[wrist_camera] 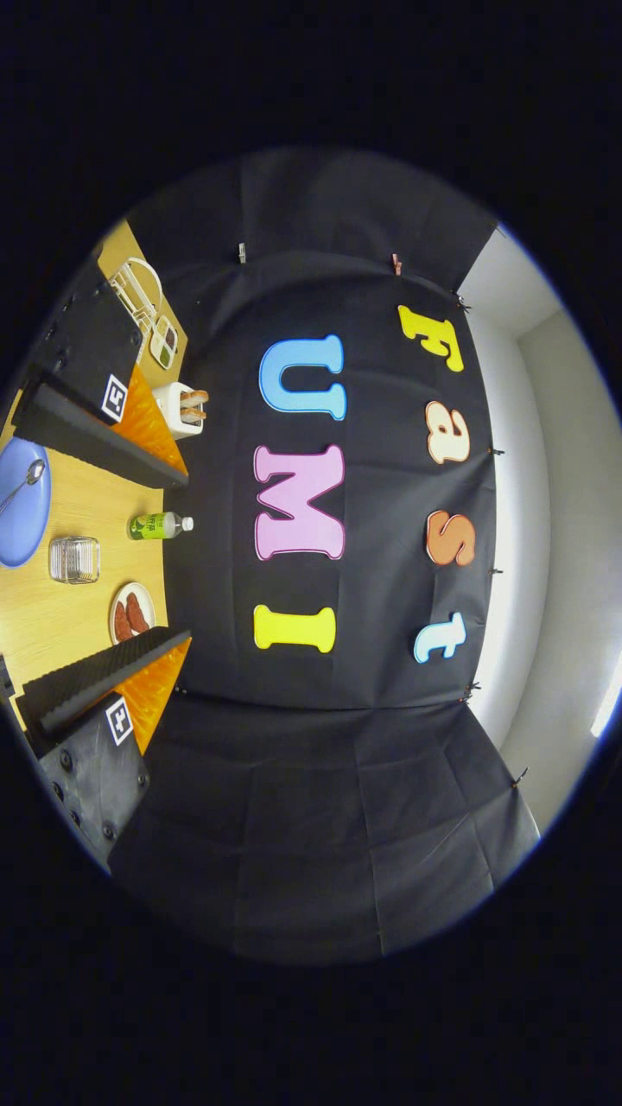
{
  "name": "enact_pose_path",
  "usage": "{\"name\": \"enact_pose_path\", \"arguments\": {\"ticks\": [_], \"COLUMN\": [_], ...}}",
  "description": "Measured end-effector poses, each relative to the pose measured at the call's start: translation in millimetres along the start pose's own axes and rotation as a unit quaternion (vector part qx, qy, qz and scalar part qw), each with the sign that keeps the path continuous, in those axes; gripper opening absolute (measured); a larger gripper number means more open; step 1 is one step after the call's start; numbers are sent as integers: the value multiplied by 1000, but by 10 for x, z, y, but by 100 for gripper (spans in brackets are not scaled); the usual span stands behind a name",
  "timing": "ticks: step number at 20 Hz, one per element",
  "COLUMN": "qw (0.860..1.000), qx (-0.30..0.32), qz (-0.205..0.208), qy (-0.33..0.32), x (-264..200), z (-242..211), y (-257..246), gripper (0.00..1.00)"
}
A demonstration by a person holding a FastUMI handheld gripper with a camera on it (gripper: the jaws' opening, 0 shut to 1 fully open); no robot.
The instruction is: Take the plate from the dish rack, then take the spoon from the basket and place it into the plate.
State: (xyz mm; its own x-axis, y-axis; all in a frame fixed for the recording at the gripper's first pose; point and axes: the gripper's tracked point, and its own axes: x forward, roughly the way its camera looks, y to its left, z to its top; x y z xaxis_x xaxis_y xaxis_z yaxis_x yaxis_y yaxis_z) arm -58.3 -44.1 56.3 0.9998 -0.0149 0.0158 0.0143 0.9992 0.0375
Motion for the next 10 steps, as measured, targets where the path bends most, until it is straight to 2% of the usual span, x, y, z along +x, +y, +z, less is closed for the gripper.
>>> {"name": "enact_pose_path", "arguments": {"ticks": [10], "qw": [999], "qx": [5], "qz": [13], "qy": [35], "x": [114], "z": [-217], "y": [148], "gripper": [99]}}
